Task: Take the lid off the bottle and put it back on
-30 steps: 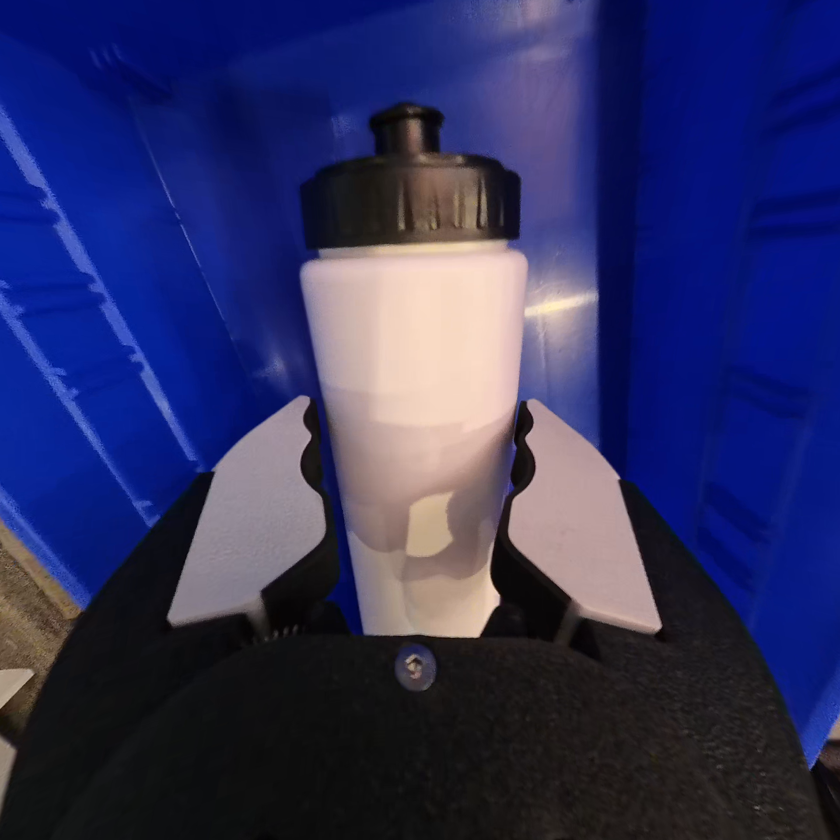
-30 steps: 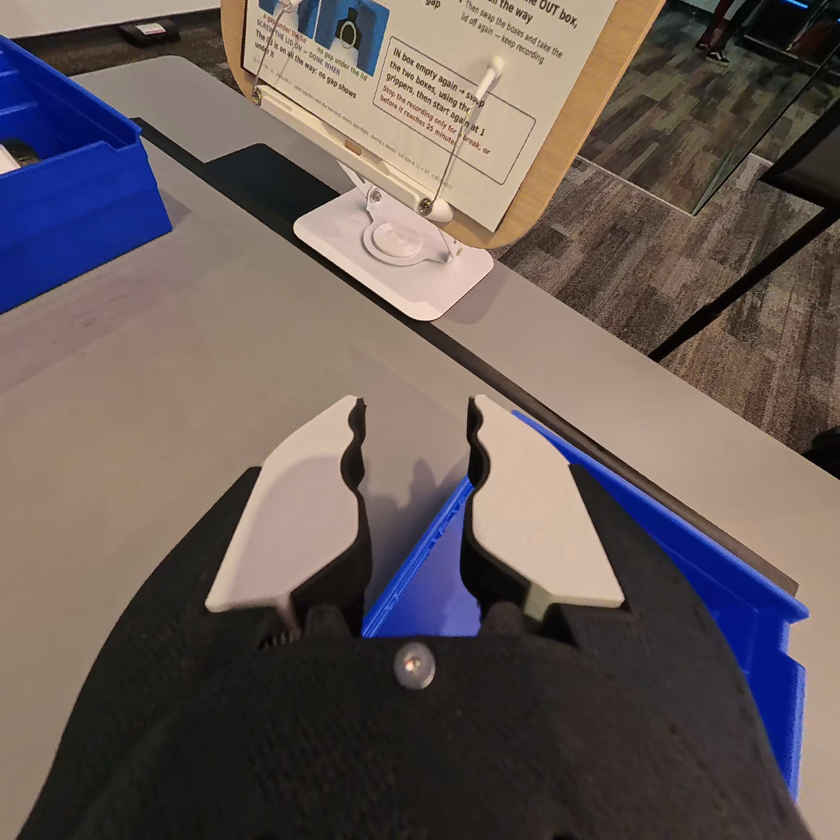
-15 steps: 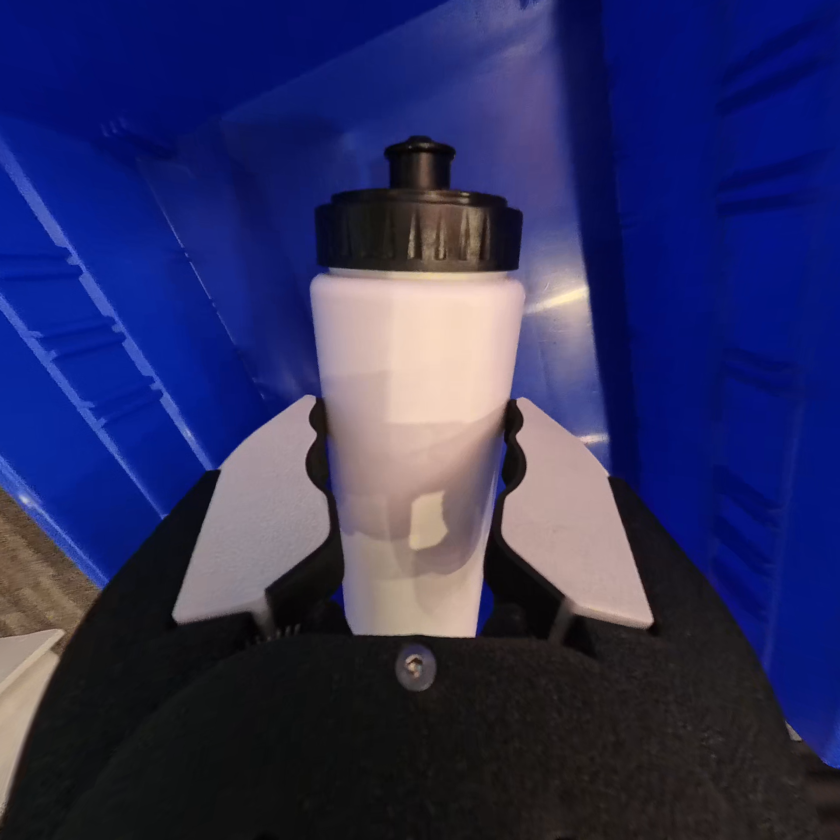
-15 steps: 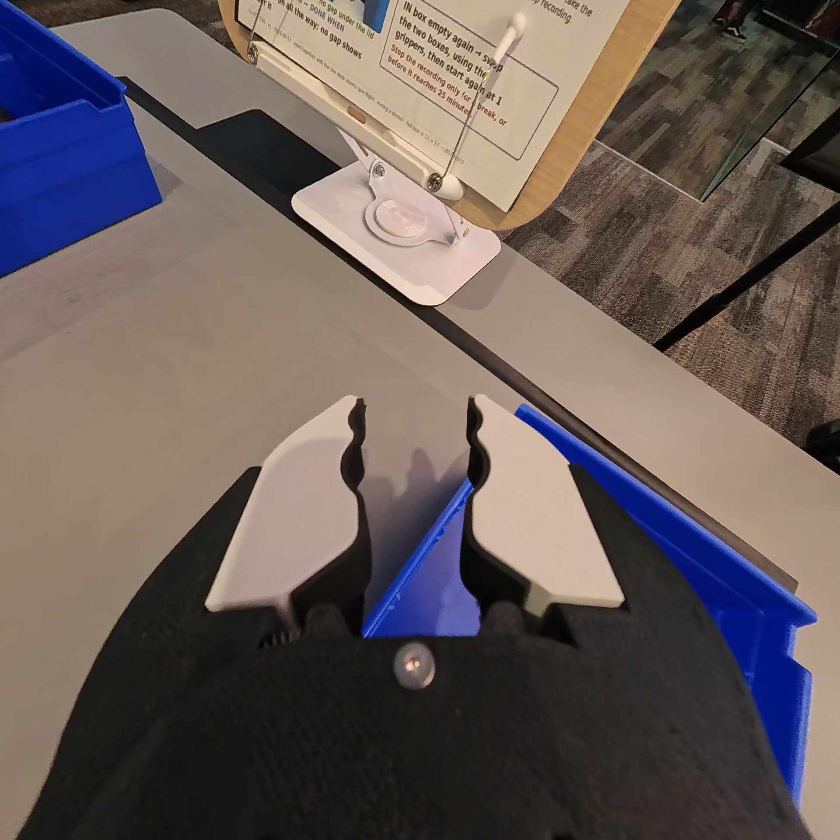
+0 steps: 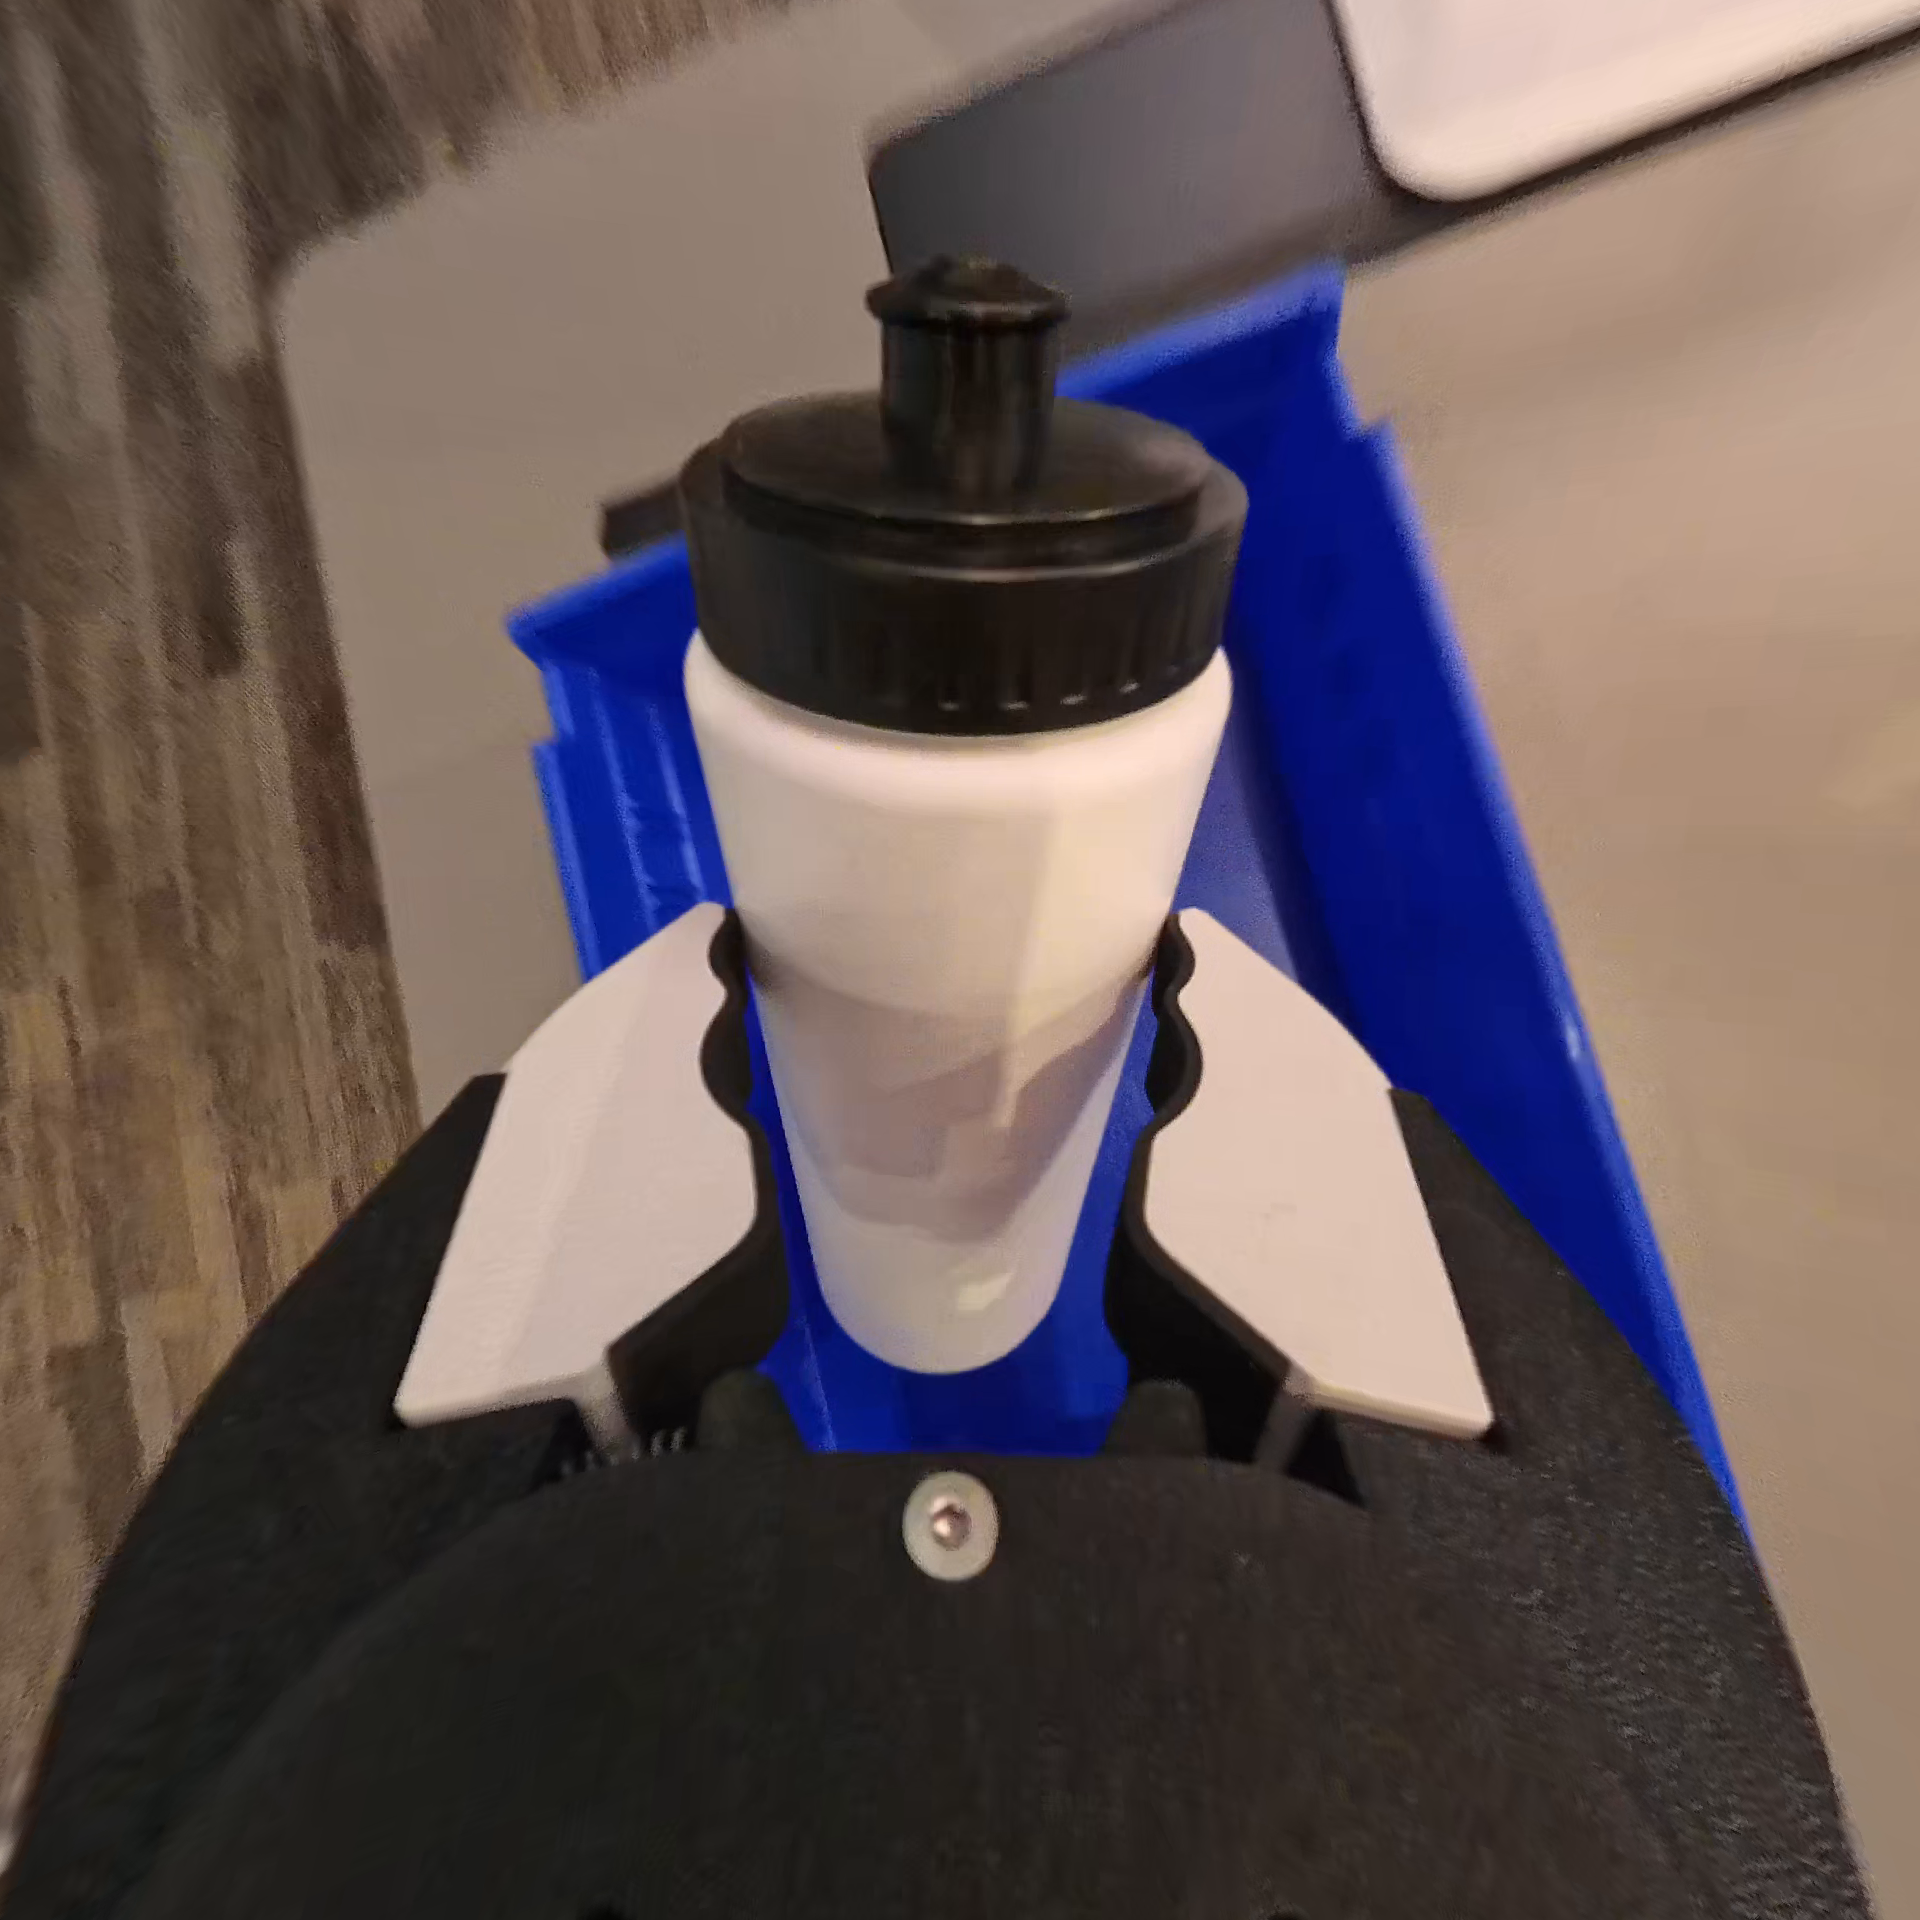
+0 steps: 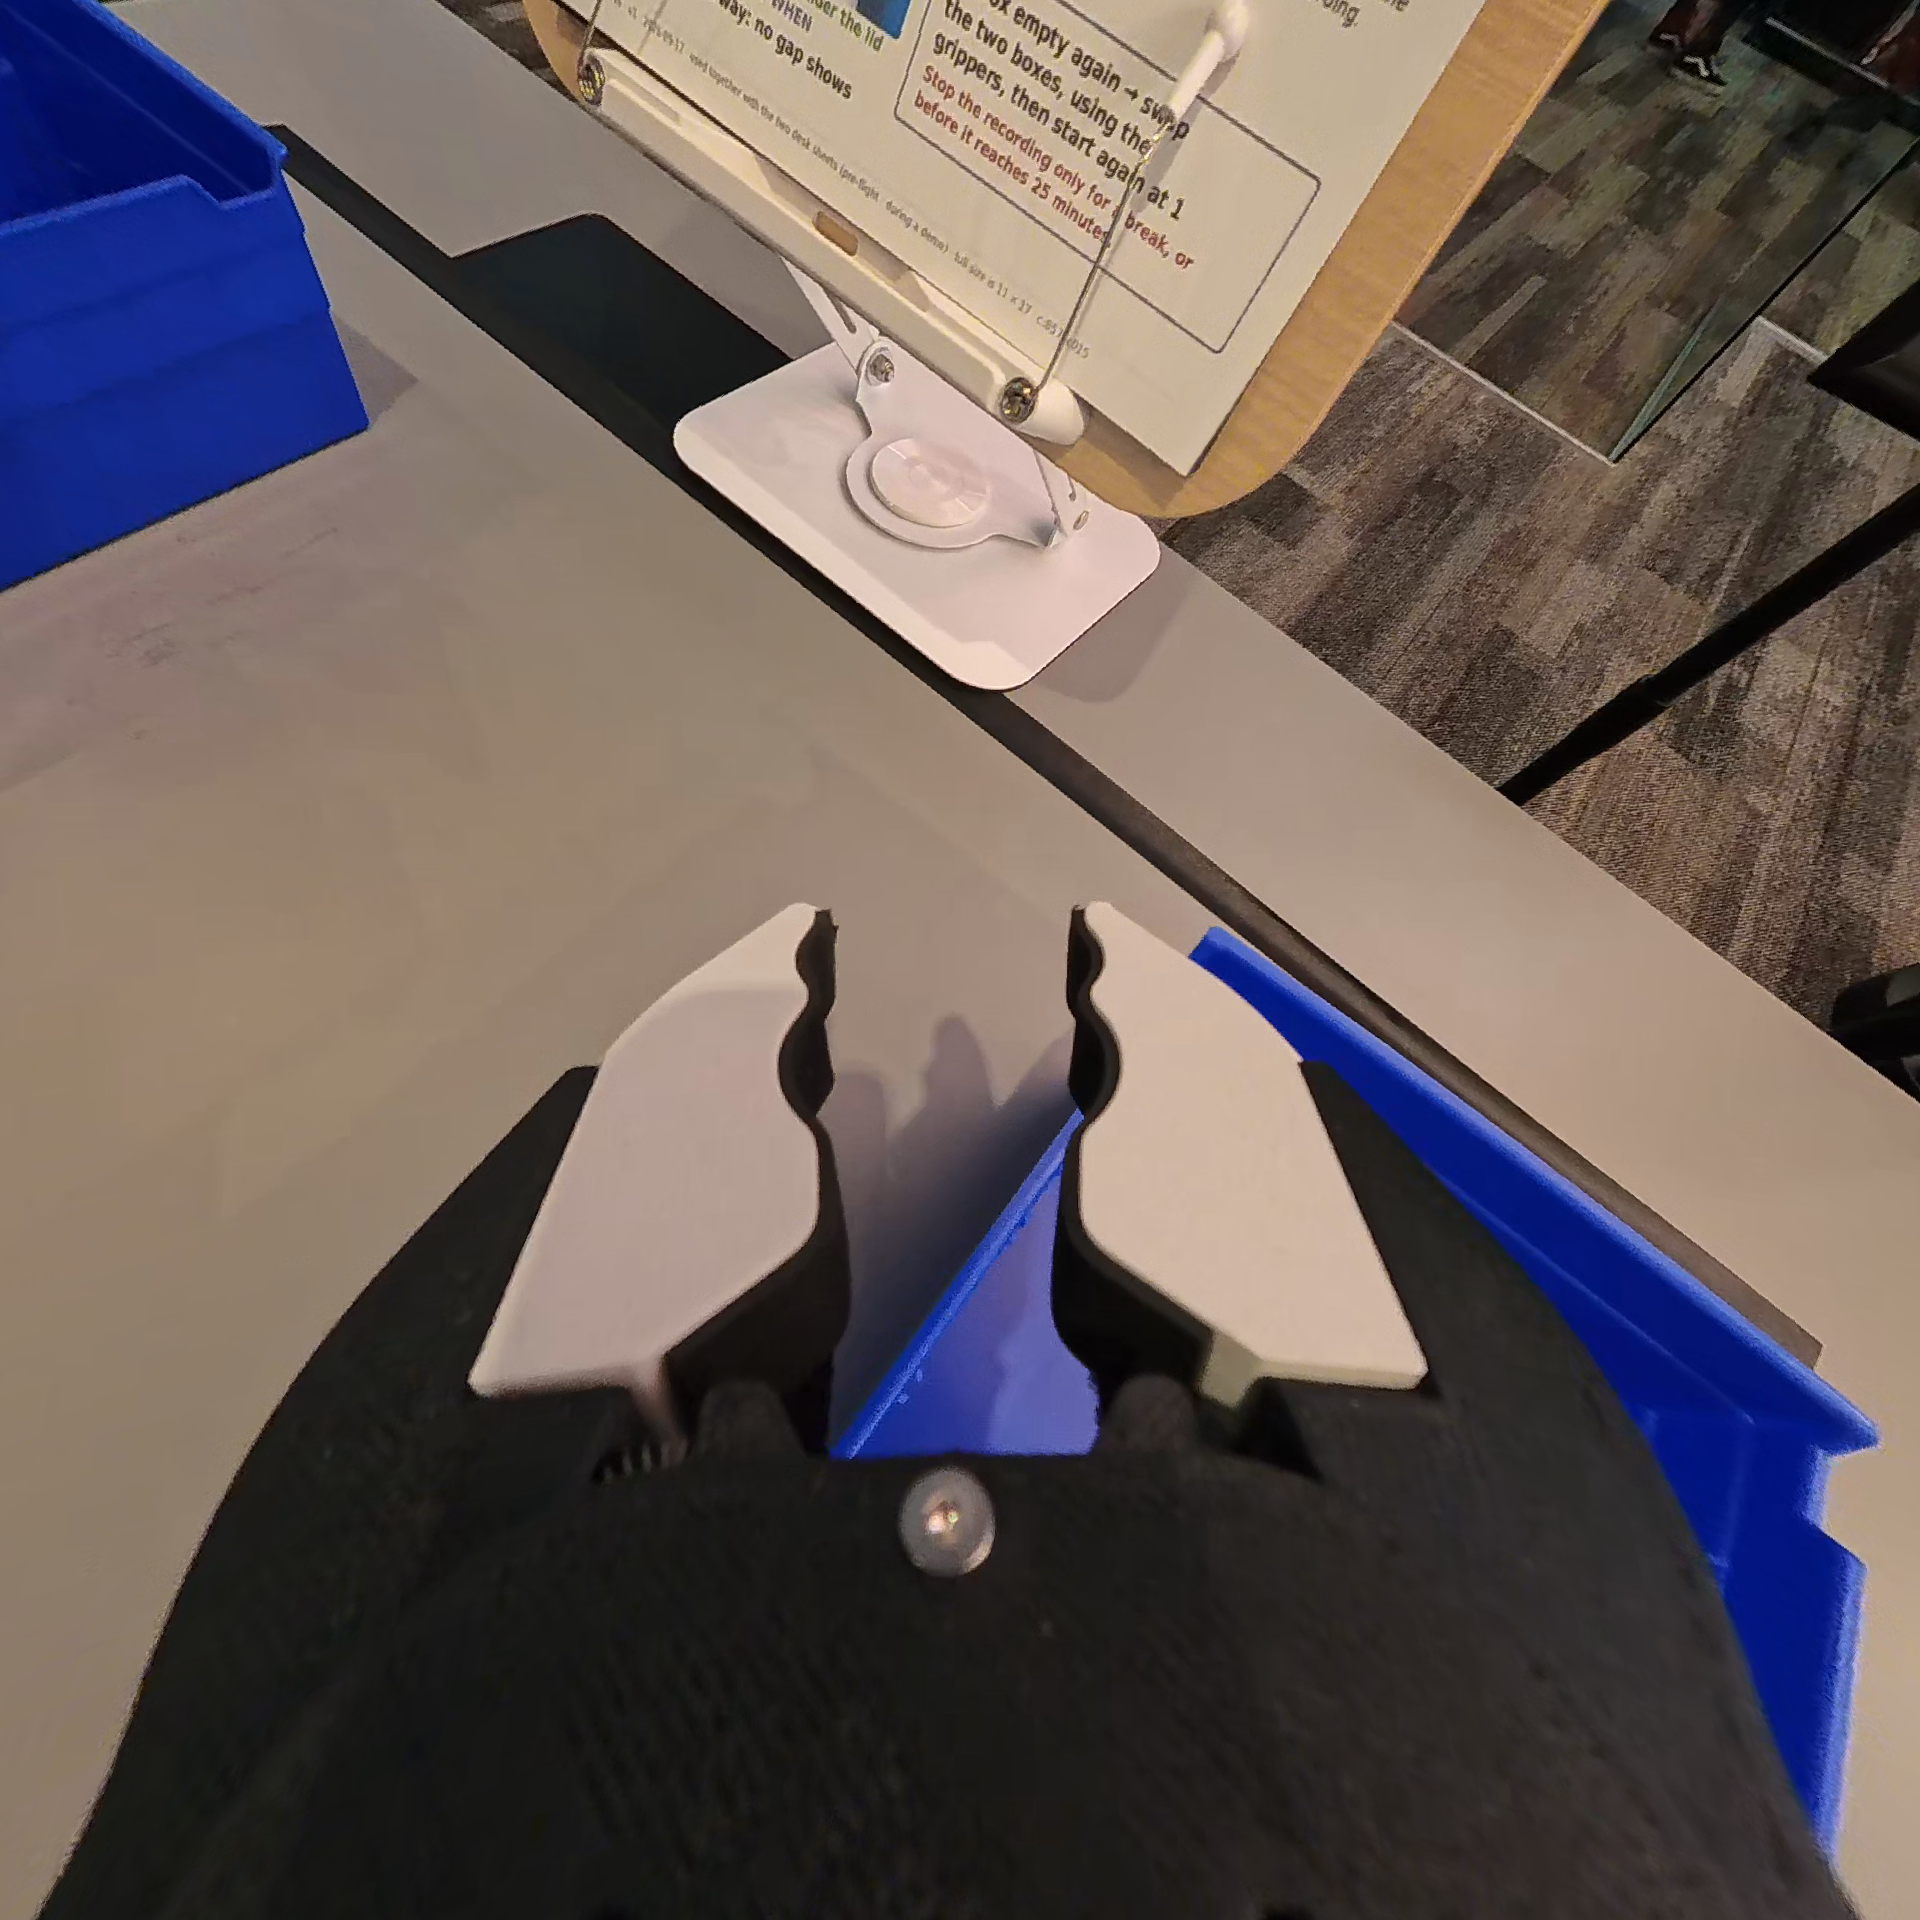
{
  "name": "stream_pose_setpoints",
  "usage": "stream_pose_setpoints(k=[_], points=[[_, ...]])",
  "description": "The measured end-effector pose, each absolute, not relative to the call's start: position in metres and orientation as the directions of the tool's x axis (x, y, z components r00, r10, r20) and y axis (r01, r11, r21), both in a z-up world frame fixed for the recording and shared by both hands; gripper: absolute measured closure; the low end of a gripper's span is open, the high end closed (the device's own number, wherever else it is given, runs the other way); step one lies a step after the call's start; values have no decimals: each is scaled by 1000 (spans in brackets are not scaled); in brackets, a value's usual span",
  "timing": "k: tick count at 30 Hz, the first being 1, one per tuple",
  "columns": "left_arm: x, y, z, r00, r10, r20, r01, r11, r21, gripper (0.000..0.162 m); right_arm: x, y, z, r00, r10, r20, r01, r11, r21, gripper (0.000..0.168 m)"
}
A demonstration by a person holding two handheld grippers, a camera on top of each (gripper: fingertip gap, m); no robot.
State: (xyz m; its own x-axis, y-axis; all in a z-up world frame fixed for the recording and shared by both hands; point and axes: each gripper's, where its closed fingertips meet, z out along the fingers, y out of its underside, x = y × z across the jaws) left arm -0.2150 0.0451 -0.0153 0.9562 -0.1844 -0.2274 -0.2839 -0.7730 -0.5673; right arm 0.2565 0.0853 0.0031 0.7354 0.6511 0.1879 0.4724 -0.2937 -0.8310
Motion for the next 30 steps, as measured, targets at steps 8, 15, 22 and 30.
stream_pose_setpoints(k=[8, 15, 22, 30], points=[[-188, 46, 67, 962, -187, -200, -266, -464, -845, 87, 253, 84, 1, 728, 655, 202, 489, -290, -823, 124], [-143, 26, 108, 928, -361, -96, -207, -282, -937, 87, 249, 82, 2, 719, 662, 210, 496, -279, -822, 124], [-62, -11, 134, 704, -707, 66, -83, -174, -981, 87, 219, 62, 30, 644, 741, 191, 424, -137, -895, 124], [49, -31, 98, 412, -893, 182, -42, -218, -975, 87, 158, -19, 92, 318, 947, 57, 108, 24, -994, 108]])
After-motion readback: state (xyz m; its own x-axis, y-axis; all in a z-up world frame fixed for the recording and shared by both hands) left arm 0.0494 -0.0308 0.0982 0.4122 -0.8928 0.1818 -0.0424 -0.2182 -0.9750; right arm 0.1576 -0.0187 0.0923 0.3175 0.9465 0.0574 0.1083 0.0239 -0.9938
